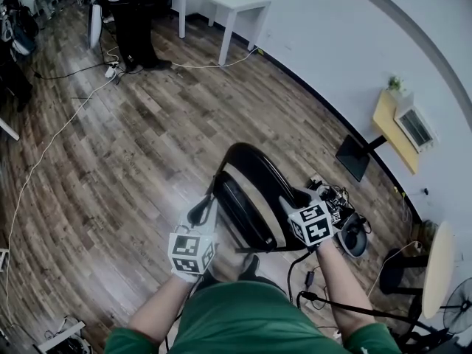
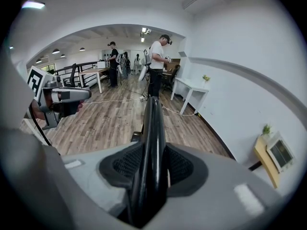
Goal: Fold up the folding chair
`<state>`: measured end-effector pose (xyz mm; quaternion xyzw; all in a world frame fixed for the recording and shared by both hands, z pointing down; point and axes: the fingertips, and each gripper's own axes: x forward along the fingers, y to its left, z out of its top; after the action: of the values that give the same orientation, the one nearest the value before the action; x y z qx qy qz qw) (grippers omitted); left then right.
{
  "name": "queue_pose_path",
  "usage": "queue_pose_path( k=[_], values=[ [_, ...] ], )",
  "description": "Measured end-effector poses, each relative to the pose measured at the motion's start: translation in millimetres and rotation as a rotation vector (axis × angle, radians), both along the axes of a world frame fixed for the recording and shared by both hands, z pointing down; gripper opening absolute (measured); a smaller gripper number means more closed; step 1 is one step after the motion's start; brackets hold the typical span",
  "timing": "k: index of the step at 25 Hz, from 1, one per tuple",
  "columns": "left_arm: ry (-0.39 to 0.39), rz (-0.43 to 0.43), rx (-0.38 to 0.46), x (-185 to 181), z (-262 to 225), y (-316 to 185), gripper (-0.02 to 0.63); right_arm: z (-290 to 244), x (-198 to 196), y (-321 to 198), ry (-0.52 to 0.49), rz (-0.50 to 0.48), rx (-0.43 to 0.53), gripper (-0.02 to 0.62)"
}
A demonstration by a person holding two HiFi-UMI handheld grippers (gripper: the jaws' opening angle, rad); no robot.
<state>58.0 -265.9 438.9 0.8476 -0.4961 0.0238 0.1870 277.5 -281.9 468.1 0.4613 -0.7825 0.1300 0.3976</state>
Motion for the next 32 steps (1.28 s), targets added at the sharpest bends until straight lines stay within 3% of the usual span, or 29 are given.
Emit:
queue_pose_path(
  k=[32],
  values=[
    [0.040, -0.068, -0.100, -24.1, 34.2, 3.3, 0.051, 0.0, 1.1, -3.9, 0.014, -0.003, 0.004, 0.158]
  ],
)
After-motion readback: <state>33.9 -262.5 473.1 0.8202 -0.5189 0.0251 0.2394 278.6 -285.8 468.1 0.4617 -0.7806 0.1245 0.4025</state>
